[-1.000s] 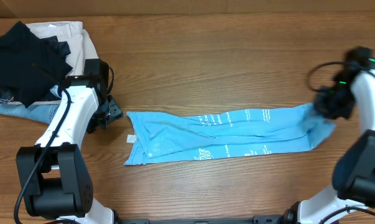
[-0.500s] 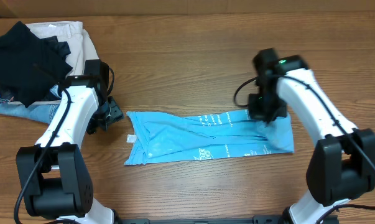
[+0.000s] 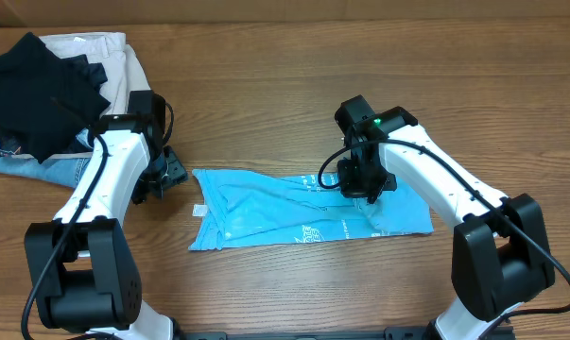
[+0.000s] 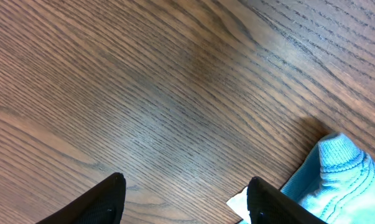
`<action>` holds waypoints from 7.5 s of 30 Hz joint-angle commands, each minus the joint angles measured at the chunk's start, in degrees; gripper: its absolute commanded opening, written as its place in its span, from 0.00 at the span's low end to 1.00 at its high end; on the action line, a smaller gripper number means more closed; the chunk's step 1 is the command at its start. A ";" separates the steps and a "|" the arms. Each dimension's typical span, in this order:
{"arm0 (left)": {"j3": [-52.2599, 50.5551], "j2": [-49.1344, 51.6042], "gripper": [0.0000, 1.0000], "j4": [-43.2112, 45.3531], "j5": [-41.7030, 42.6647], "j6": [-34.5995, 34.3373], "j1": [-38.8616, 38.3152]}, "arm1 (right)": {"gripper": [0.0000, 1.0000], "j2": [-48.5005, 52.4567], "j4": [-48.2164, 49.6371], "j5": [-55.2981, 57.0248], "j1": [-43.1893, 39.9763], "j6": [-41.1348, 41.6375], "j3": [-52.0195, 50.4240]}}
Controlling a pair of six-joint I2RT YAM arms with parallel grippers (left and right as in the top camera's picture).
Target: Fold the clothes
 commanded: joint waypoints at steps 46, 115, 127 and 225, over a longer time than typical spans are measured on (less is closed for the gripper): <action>1.18 0.44 0.66 -1.09 0.46 1.36 0.20 | 0.24 -6.38 15.67 -7.23 0.26 0.61 -14.69; -21.62 0.44 0.24 19.91 43.74 34.23 -0.57 | 0.35 -14.01 1.64 5.09 0.50 -0.35 0.59; -9.92 0.42 0.04 12.09 33.55 31.34 12.41 | 0.35 -14.01 1.14 9.03 -1.92 -0.20 0.59; 28.26 9.20 0.55 -16.06 6.67 9.53 -13.81 | 0.39 -13.75 1.20 -22.91 -6.25 -13.25 0.52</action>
